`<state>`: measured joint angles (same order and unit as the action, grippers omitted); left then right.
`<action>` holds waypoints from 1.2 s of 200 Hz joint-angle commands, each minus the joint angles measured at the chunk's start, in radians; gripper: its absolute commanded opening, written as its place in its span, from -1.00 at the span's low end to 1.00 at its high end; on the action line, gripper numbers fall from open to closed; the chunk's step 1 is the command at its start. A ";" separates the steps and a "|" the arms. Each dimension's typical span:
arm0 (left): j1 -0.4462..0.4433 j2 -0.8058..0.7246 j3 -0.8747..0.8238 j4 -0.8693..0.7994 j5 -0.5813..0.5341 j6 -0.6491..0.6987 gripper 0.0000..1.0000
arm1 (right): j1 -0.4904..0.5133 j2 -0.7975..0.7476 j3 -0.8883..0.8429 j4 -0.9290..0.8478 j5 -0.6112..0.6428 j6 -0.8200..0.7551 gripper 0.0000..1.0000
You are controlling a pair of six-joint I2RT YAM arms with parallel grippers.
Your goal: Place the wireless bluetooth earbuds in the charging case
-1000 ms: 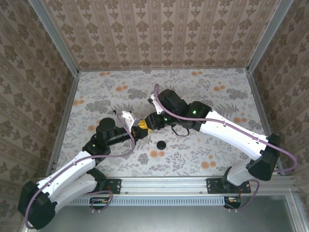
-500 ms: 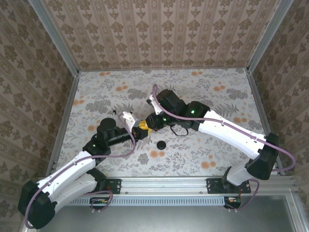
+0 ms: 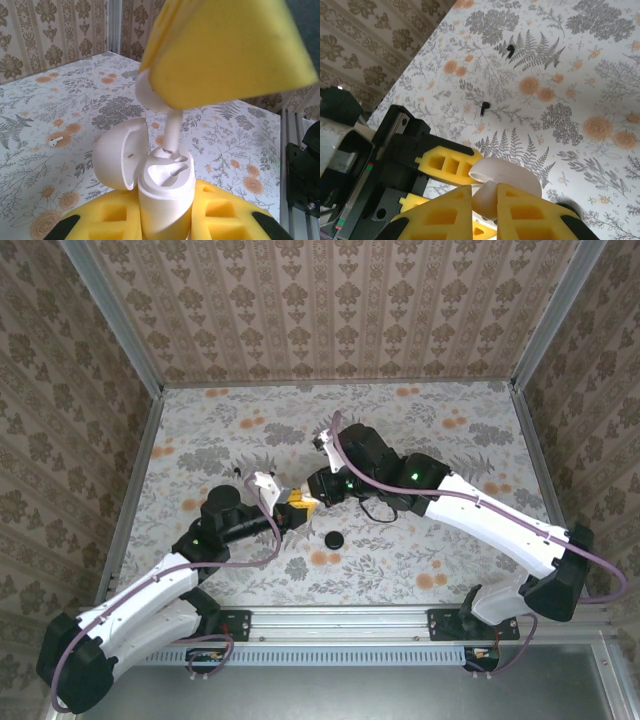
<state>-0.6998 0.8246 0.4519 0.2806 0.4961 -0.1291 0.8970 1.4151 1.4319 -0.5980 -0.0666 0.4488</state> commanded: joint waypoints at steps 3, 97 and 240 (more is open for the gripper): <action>-0.006 -0.014 -0.018 0.037 -0.005 0.018 -1.00 | -0.005 -0.049 -0.020 0.030 0.045 0.014 -0.70; -0.007 -0.013 -0.029 0.042 -0.065 0.044 -1.00 | 0.003 -0.053 -0.036 0.004 0.110 0.131 -0.72; -0.025 -0.056 -0.211 0.345 -0.185 0.176 -1.00 | 0.048 0.007 -0.059 0.030 0.188 0.241 -0.74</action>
<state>-0.7197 0.7933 0.2470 0.5377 0.3389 0.0013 0.9337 1.4128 1.3945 -0.5819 0.0978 0.6579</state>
